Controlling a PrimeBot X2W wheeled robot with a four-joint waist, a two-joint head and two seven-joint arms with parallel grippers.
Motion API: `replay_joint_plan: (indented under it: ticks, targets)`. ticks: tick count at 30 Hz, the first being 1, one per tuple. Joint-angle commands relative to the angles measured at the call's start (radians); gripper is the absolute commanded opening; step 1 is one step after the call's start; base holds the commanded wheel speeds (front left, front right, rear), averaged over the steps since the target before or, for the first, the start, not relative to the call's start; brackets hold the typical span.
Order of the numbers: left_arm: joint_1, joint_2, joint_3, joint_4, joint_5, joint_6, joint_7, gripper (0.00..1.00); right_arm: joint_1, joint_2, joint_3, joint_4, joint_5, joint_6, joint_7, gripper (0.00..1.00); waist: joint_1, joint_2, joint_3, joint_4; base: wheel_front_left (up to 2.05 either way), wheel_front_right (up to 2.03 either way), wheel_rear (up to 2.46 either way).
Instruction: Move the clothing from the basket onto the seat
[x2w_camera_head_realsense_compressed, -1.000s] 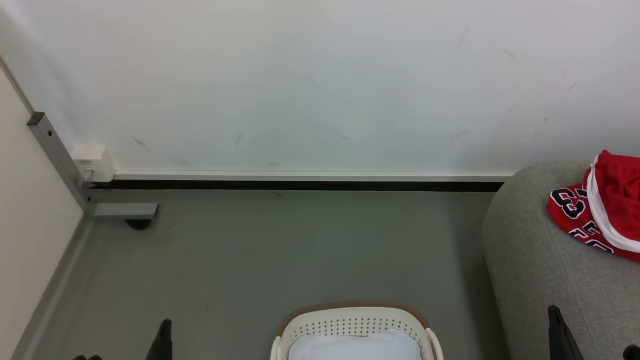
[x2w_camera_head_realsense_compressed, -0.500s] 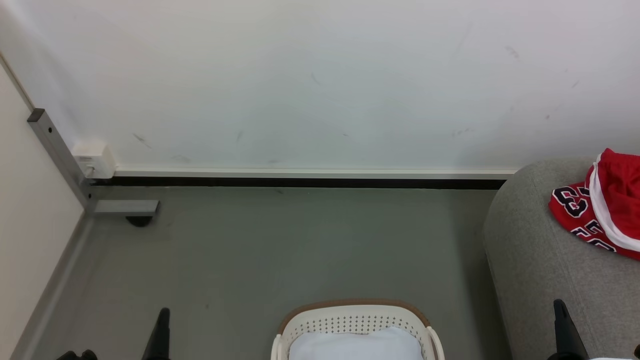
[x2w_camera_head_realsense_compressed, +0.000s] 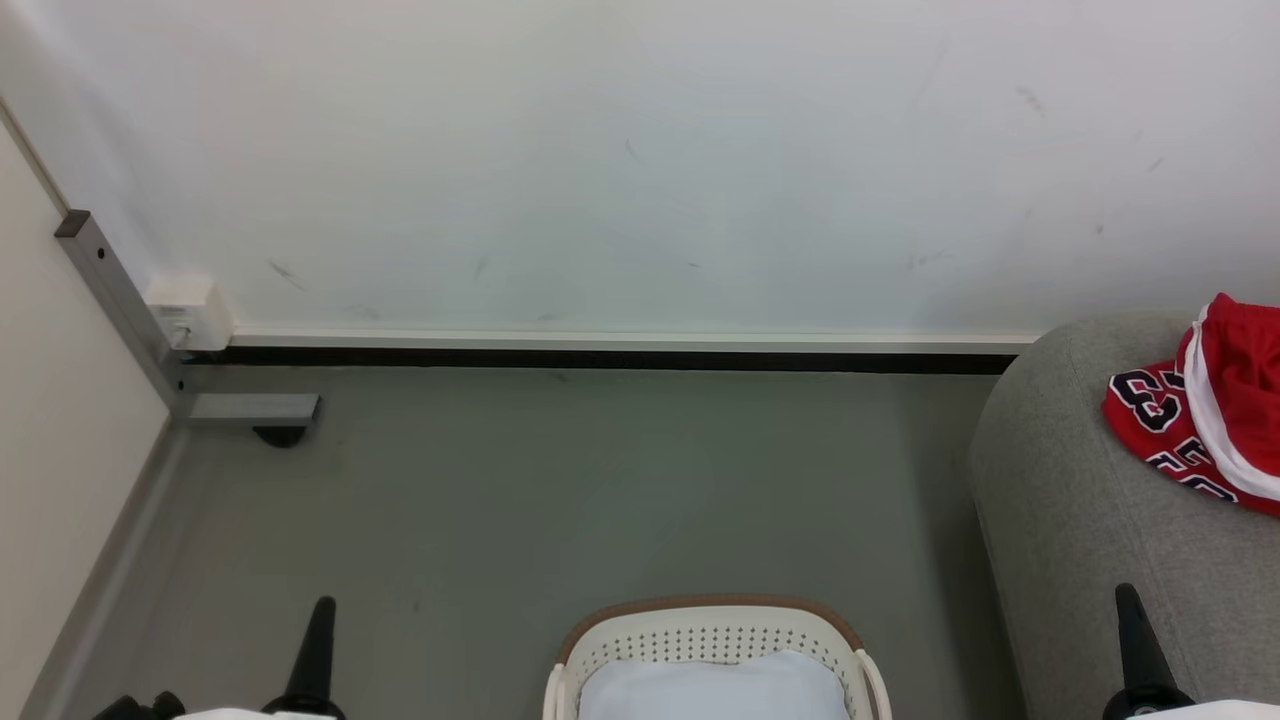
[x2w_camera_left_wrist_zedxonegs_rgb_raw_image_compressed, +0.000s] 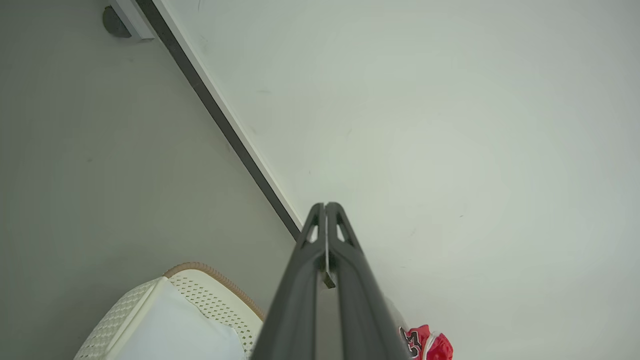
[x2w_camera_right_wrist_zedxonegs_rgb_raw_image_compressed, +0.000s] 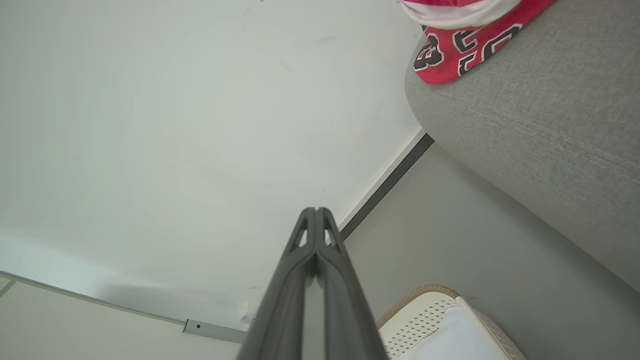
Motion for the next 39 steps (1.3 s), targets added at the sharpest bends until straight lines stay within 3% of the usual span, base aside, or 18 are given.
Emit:
replay_joint_plan:
  ticks: [1,39]
  targets:
    - [-0.02,0.001,0.008,-0.012,-0.037,-0.006,0.009,0.0,-0.025,-0.011,-0.005,-0.013,0.032,-0.001,0.008,0.0,-0.0001,0.0,0.001,0.0,0.0,0.0,0.0]
    - [-0.062,-0.02,0.054,-0.023,-0.33,-0.024,0.092,0.0,-0.062,-0.016,-0.035,-0.029,0.355,-0.002,0.094,0.0,-0.0001,0.0,0.022,0.01,0.0,0.0,0.0]
